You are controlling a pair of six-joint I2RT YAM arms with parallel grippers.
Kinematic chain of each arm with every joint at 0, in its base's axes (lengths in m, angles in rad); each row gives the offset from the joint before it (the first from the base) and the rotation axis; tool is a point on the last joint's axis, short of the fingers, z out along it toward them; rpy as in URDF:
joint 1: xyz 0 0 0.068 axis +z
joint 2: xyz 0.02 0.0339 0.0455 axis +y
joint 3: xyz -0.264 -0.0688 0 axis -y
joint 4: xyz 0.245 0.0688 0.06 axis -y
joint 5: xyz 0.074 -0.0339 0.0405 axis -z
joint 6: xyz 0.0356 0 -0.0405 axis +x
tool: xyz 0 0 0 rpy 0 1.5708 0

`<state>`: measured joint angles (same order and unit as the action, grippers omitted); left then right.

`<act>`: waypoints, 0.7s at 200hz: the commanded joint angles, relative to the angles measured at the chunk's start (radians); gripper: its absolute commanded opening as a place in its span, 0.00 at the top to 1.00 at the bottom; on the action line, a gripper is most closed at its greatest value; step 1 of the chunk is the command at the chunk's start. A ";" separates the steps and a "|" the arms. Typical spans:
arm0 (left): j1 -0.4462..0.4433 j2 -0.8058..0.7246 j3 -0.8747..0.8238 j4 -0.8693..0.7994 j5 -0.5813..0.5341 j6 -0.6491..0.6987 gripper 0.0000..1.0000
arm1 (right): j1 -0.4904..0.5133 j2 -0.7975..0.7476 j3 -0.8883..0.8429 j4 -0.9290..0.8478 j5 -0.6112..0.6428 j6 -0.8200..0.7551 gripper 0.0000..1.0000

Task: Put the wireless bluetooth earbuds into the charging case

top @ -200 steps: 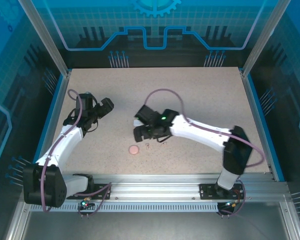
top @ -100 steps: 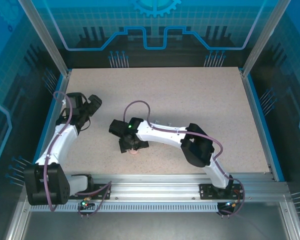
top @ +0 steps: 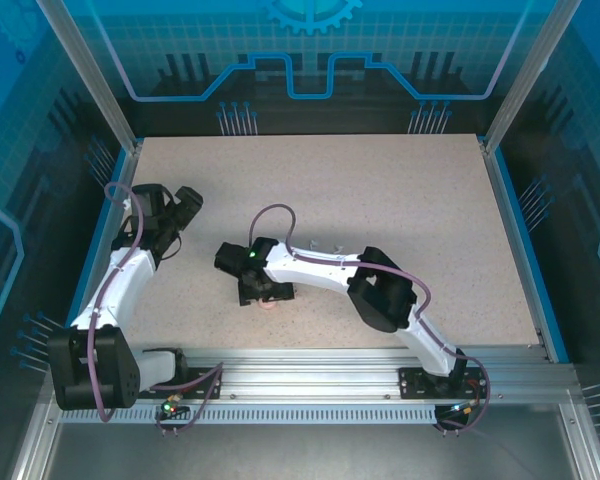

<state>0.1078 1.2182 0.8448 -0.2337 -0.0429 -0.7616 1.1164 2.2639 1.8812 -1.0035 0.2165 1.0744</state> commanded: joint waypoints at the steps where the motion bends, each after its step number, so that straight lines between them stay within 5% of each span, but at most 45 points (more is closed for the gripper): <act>1: 0.010 0.002 -0.006 0.022 0.023 -0.018 0.01 | -0.007 0.037 0.036 -0.035 -0.014 0.044 0.20; 140: 0.012 0.001 -0.011 0.042 0.041 -0.027 0.01 | -0.015 0.103 0.055 -0.050 -0.007 0.062 0.31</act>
<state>0.1097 1.2182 0.8448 -0.2138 -0.0277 -0.7670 1.1118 2.3344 1.9244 -1.0195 0.1974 1.1149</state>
